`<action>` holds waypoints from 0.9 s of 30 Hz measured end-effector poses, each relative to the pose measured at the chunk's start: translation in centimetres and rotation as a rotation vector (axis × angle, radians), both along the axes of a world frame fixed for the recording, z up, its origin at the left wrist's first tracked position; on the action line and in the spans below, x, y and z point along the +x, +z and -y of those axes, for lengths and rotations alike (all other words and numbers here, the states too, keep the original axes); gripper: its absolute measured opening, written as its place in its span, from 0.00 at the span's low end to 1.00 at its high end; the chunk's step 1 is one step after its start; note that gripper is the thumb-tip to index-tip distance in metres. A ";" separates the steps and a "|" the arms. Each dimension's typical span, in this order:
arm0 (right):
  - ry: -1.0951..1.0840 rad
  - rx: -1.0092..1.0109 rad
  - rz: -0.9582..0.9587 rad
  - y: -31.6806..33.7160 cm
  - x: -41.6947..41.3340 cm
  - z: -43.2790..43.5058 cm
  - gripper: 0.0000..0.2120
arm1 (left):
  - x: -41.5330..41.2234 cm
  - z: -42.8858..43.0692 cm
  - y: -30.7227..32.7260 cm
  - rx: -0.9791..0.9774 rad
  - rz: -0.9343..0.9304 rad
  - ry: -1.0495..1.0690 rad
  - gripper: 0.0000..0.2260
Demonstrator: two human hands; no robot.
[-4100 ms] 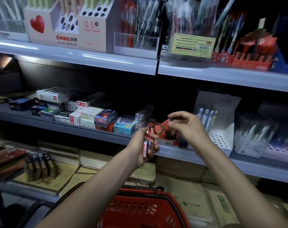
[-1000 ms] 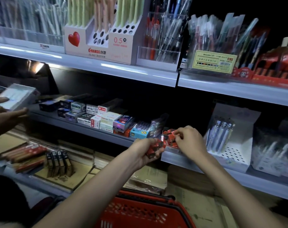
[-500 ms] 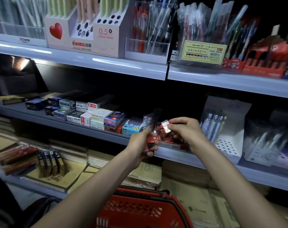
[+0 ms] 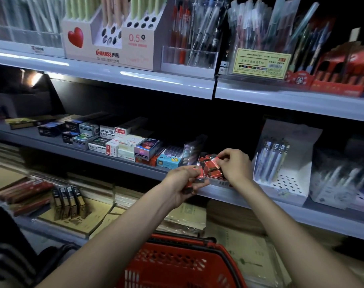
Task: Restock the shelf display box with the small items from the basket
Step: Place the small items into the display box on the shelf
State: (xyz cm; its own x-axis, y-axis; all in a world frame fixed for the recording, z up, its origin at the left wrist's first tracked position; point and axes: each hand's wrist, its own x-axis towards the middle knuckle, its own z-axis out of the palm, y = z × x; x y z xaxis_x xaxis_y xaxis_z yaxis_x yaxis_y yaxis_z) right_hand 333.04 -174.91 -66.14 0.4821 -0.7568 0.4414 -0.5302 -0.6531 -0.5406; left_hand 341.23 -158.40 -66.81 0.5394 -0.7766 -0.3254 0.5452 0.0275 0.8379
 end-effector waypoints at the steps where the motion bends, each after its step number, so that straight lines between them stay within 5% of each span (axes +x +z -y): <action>1: 0.016 -0.032 0.001 0.0 -0.3 0.0 0.07 | -0.2 0.0 0.1 -0.001 0.005 0.012 0.10; 4: 0.107 0.014 0.115 0.5 -1.4 -1.2 0.05 | -0.6 0.0 0.5 -0.010 0.038 0.095 0.08; 9: 0.415 0.546 0.246 1.1 -2.8 -4.3 0.08 | -1.4 0.6 0.9 -0.030 0.103 0.174 0.05; 12: 0.346 0.663 0.341 1.7 -3.3 -4.6 0.11 | -1.9 0.9 0.7 0.001 0.105 0.168 0.03; 16: 0.001 0.048 0.262 2.0 -4.0 -2.3 0.06 | -1.8 1.1 0.2 -0.006 -0.078 0.119 0.07; 19: 0.057 -0.303 -0.051 0.5 -4.2 -1.0 0.04 | -1.9 1.1 -0.1 -0.018 -0.110 0.149 0.08; 22: 0.135 -0.389 -0.277 -1.3 -4.3 -0.5 0.07 | -2.0 0.7 0.3 -0.025 -0.073 0.132 0.10; 27: 0.147 -0.310 -0.121 -2.1 -5.2 -0.3 0.10 | -1.4 0.7 0.7 0.010 0.082 0.096 0.15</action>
